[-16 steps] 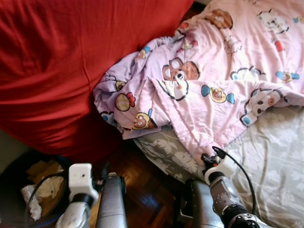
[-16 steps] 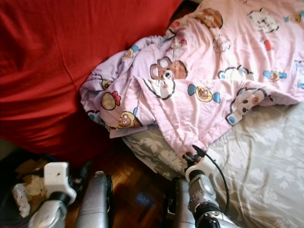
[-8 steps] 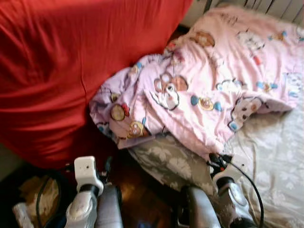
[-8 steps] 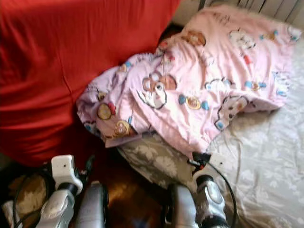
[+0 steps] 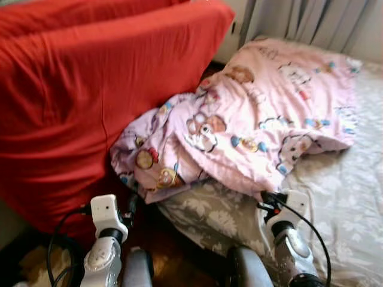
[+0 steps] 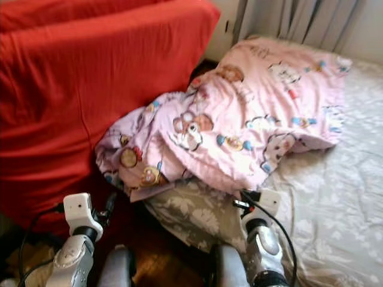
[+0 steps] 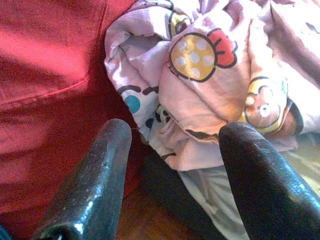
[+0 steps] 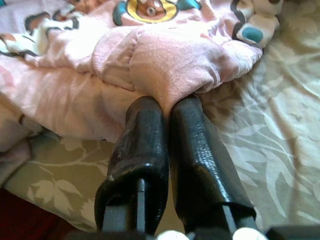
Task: Clean up the room
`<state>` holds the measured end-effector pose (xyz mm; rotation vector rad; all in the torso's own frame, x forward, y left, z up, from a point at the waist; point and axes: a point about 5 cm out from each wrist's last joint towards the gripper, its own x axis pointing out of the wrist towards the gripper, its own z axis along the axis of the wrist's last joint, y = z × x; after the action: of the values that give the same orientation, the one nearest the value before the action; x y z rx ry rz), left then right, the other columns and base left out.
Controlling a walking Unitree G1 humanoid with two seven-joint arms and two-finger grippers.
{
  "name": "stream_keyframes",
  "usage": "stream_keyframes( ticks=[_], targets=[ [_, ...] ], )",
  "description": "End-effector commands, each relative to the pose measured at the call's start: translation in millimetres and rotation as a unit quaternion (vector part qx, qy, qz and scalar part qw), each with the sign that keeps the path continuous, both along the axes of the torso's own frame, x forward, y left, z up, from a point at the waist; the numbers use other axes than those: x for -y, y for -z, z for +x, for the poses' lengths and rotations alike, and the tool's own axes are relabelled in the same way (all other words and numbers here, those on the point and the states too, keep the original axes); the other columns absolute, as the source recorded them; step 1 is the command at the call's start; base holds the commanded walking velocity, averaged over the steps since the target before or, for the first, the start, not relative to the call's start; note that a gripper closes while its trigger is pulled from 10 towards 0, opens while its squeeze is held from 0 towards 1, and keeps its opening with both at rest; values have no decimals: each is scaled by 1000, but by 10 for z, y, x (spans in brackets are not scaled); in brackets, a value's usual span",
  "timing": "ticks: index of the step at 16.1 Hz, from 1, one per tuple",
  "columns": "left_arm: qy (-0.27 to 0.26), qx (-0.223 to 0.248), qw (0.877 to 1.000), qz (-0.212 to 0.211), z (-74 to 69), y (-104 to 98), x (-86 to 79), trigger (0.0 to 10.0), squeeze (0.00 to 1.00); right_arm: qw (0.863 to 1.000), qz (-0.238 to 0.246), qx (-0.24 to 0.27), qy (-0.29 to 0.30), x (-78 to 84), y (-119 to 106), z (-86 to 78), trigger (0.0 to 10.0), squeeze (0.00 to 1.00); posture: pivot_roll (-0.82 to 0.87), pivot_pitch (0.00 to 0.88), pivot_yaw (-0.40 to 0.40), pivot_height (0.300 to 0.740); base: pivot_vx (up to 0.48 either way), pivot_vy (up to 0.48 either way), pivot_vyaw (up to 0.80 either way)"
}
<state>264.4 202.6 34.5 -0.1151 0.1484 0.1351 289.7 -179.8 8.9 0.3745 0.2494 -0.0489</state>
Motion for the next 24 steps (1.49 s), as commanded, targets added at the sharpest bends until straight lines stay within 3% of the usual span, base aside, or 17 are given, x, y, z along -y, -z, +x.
stream_keyframes(
  ticks=[1, 8, 17, 18, 24],
  targets=[
    [-7, -12, 1000, -3, -40, 69, -22, 10000, 0, 1000, -5, -6, 2, 6, 27, -24, 10000, 0, 30, 59, -32, 666, 0, 0, 0],
    [-28, -91, 995, -22, -241, 439, -161, 10000, 0, 1000, -11, -25, 9, 24, 121, -118, 10000, 0, 21, 11, -8, 740, 0, 0, 0],
    [-27, -206, 978, -14, -603, 866, -148, 10000, 0, 998, -28, -47, 7, 28, 199, -189, 10000, 0, 23, 0, -10, 740, 0, 0, 0],
    [-13, -239, 971, -6, -690, 951, -121, 10000, 0, 998, -31, -49, 10, 49, 205, -198, 10000, 0, 25, 0, -9, 740, 0, 0, 0],
    [-7, -281, 960, -5, -866, 1081, -85, 10000, 0, 997, -49, -44, 43, 181, 169, -190, 10000, 0, 8, 0, -4, 740, 0, 0, 0]
  ],
)
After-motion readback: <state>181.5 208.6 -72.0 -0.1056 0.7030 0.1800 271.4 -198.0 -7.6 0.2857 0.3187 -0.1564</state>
